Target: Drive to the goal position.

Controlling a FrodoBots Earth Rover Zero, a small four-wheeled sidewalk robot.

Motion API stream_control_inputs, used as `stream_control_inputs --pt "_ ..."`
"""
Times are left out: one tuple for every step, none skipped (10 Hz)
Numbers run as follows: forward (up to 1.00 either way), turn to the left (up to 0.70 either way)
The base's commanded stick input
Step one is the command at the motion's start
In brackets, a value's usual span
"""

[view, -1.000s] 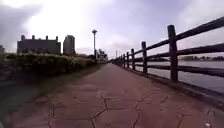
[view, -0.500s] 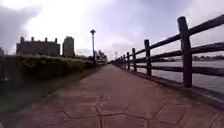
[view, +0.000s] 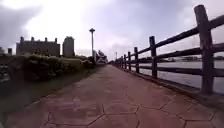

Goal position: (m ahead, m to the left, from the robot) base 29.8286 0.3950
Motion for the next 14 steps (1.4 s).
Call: stream_control_inputs --pt "1.0 0.0" --pt "1.0 0.0" --pt "1.0 0.0" --pt "1.0 0.0" --pt "1.0 0.0" --pt "1.0 0.0" --pt "1.0 0.0" --pt "1.0 0.0" --pt "1.0 0.0" --pt "1.0 0.0" --pt "1.0 0.0" --pt "1.0 0.0" --pt "1.0 0.0" --pt "1.0 0.0"
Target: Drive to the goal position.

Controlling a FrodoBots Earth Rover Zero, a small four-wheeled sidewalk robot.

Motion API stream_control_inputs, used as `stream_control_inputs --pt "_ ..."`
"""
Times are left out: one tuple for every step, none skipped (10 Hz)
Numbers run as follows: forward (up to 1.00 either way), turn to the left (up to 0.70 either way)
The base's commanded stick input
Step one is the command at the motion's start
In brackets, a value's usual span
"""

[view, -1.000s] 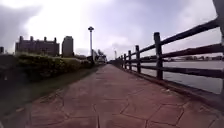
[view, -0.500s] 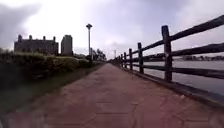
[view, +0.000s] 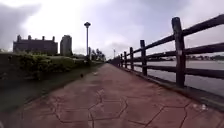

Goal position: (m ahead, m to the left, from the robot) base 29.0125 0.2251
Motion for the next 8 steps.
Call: stream_control_inputs --pt "1.0 0.05" --pt "1.0 0.18" --pt "1.0 0.0" --pt "1.0 0.0" --pt "1.0 0.0" --pt "1.0 0.0" --pt "1.0 0.0" --pt "1.0 0.0"
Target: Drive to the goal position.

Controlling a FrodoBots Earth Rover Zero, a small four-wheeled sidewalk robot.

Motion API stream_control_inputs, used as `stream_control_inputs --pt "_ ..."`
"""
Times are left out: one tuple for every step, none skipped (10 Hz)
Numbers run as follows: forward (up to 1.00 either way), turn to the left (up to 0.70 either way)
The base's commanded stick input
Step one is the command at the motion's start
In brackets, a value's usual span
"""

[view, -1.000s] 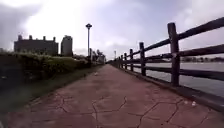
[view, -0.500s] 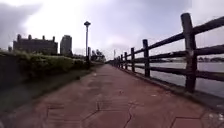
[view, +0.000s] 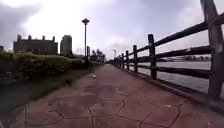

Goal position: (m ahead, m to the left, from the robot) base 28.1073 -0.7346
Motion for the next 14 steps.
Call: stream_control_inputs --pt "1.0 0.0" --pt "1.0 0.02" --pt "1.0 0.25" --pt "1.0 0.4" --pt "1.0 0.04" --pt "1.0 0.0" --pt "1.0 0.0" --pt "1.0 0.0" --pt "1.0 0.0" --pt "1.0 0.14" --pt "1.0 0.3" --pt "1.0 0.19" --pt "1.0 0.0" --pt "1.0 0.0"
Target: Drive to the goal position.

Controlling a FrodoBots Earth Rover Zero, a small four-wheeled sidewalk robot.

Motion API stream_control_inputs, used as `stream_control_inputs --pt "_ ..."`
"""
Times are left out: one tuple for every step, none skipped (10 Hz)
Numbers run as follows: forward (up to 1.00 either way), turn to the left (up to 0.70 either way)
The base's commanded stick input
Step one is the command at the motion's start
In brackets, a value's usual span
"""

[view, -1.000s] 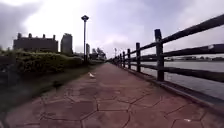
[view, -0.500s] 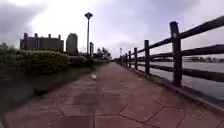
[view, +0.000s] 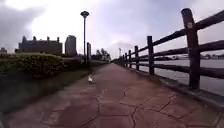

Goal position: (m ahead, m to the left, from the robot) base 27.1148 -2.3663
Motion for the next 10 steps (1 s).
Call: stream_control_inputs --pt "1.0 0.0" --pt "1.0 0.0" --pt "1.0 0.0" --pt "1.0 0.0" --pt "1.0 0.0" --pt "1.0 0.0" --pt "1.0 0.0" --pt "1.0 0.0" --pt "1.0 0.0" --pt "1.0 0.0"
